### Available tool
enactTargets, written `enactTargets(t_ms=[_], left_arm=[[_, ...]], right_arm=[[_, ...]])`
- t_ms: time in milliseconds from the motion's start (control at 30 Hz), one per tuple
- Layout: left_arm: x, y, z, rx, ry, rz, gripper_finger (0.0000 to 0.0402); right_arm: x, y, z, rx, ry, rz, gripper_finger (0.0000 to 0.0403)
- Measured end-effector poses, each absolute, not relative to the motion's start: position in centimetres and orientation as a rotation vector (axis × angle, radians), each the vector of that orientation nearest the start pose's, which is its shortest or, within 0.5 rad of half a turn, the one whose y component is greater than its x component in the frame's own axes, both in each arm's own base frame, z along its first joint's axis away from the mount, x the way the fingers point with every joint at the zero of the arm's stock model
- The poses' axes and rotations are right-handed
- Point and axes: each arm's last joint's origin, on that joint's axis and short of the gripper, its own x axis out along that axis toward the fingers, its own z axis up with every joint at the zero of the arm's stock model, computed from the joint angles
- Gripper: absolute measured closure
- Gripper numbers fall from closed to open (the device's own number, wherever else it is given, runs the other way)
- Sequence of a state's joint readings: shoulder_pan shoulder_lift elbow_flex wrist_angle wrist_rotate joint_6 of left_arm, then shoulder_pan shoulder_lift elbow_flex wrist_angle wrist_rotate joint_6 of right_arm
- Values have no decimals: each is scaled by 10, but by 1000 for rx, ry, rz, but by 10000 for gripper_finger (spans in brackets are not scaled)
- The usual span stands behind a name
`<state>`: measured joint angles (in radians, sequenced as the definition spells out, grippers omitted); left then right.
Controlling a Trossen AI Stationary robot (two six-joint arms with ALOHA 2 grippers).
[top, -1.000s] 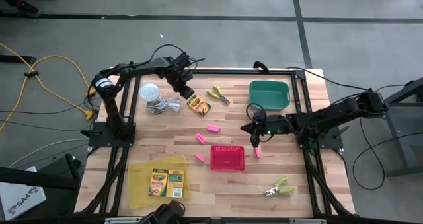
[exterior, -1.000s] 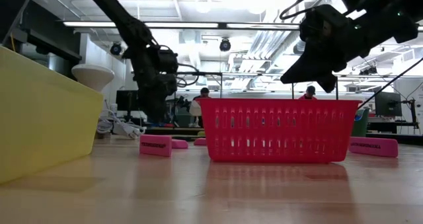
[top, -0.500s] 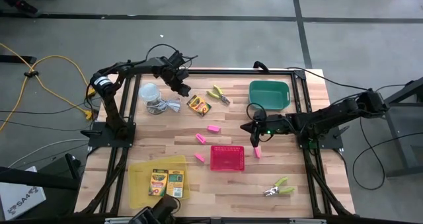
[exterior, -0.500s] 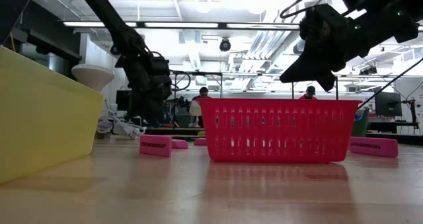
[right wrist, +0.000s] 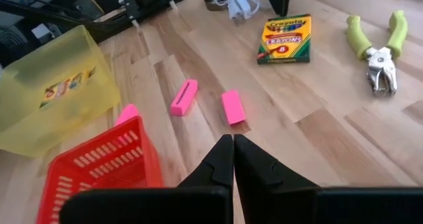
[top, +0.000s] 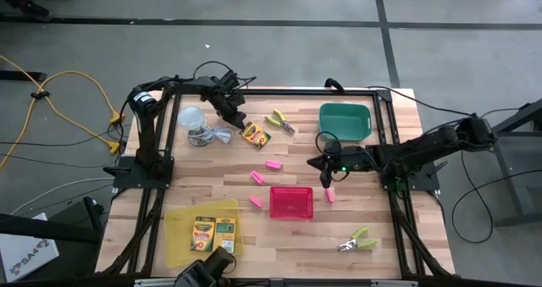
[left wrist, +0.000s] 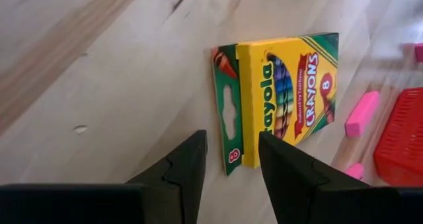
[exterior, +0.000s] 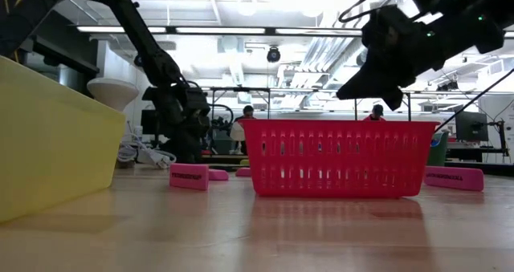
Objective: Pick & Place School Supplies
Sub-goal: Put the yellow crayon box into the yellow bin
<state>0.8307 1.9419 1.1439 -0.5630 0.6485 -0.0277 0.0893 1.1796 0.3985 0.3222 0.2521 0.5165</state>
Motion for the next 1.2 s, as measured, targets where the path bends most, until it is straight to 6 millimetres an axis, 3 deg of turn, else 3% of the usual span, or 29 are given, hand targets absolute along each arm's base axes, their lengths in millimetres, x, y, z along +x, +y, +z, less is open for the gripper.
enactTargets(t_ms=[333, 767, 1200], left_arm=[[248, 246, 126, -953, 989, 146, 263], [250, 245, 126, -947, 977, 120, 263], [251, 245, 126, -936, 965, 97, 263]], right_arm=[[250, -14, 167, 458, 319, -185, 401], [339, -43, 157, 429, 448, -180, 401], [366, -73, 125, 467, 583, -318, 401]])
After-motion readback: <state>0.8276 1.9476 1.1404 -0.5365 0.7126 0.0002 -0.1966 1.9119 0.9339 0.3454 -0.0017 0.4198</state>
